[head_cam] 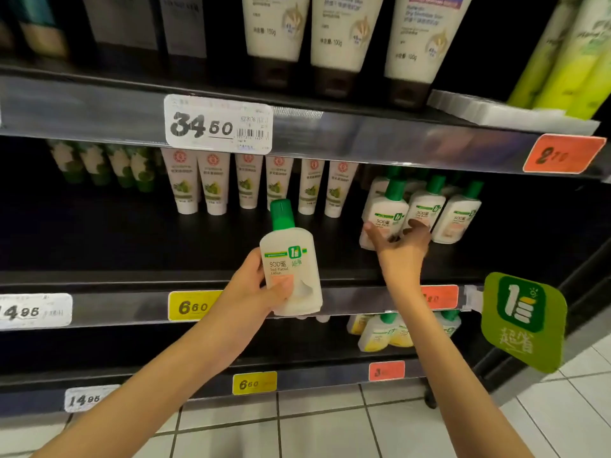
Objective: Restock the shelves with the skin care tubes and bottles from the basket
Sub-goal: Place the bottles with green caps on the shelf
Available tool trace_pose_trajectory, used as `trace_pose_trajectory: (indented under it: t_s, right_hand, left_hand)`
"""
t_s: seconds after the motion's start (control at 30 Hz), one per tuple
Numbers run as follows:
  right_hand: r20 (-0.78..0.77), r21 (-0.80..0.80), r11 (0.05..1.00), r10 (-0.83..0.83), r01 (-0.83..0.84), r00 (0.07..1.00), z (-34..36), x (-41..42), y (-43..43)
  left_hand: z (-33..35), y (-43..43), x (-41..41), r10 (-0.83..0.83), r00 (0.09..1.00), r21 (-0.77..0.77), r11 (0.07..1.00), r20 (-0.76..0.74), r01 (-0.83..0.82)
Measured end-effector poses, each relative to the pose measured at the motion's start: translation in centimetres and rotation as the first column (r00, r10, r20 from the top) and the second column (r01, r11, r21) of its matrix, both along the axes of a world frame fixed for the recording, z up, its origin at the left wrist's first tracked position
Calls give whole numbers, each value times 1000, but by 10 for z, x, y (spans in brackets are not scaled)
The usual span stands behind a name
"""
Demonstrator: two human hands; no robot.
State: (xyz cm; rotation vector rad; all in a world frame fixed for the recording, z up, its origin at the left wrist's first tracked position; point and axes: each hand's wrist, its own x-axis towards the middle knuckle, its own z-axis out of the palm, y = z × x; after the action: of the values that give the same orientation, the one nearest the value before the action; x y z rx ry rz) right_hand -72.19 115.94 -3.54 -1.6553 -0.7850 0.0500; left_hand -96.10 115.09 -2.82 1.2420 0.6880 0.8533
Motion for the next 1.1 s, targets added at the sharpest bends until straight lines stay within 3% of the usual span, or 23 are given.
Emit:
trace_pose_trajectory:
  t_s: [0.07,0.17,0.37,0.67,0.87,0.97,1.03,1.1]
  right_hand:
    - [129,-122,982,-127,143,983,-2,-9,6]
    - [133,-210,957,-173,198,976,3,-9,20]
    - [173,-183,957,-194,225,966,-1,2,34]
    - [303,-230,941,-175,250,937,-1,5,36]
    - [174,-227,954,-157,194,972,5,3,37]
    - [6,-61,986,-158,158,987,12,-12,20]
    - [-98,110,991,-61,71,993,10,-36,-7]
    - [-64,121,983,143,-135,988,-3,-67,-40]
  left_hand:
    - [-3,2,1,5,1000,2,1000,-5,-5]
    - [-2,8,9,28,1000,-4,1000,-12,-28]
    - [5,22,29,110,994,23,994,-24,-109]
    - [-7,26,28,73,997,33,997,-11,-73]
    - [-10,26,28,57,997,73,996,-47,-54]
    - [-7,22,29,47,995,98,994,-89,-39]
    - [-5,20,29,54,997,75,996,-63,-50]
    - [-3,19,31,44,999,25,999,-6,-44]
